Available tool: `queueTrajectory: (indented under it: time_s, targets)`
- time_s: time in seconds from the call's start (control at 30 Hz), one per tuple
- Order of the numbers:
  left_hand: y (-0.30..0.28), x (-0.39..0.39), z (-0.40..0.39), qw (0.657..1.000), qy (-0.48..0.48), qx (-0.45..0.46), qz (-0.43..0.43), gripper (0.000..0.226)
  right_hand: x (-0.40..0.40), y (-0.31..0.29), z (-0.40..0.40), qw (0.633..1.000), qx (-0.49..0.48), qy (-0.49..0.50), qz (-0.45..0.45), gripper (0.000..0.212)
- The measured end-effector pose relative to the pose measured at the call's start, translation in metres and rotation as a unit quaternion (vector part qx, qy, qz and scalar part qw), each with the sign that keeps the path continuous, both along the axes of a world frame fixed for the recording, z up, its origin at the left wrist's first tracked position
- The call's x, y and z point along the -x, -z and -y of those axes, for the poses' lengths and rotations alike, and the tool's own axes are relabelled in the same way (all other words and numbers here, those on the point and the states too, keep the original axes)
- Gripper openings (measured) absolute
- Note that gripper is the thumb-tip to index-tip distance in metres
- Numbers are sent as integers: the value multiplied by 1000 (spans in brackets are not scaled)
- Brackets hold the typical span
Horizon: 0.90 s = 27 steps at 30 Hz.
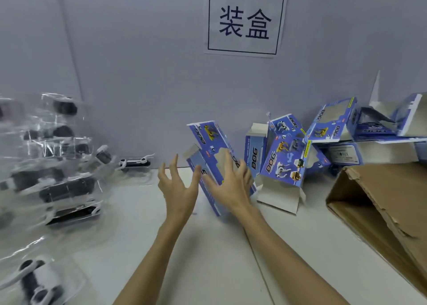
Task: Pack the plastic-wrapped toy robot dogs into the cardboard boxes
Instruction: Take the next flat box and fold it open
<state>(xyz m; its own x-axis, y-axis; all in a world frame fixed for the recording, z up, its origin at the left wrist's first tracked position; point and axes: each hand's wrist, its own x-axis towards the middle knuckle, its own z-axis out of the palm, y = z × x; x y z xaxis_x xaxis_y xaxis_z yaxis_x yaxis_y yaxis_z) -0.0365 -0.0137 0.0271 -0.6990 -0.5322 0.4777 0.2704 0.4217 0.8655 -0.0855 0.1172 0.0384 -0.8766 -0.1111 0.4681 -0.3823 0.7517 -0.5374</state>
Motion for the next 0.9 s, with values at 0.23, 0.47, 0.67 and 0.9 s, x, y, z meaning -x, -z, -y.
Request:
queueTrajectory:
  time_s: [0.23,0.47,0.67,0.9]
  targets:
    - [9,-1,13,953,236,-183,-53,59,-27,20,-4,962,245,-93,-72,75]
    - [-6,-7,20,940,261,-203,-82,50,-17,5,-16,923,329,-192,-50,52]
    - [-10,-12,15,943,279,-166,-71,63,-22,2,-10,887,351,-298,-23,72]
    - [-8,-19,14,953,267,-133,-45,50,-22,2,-14,908,336,-248,19,66]
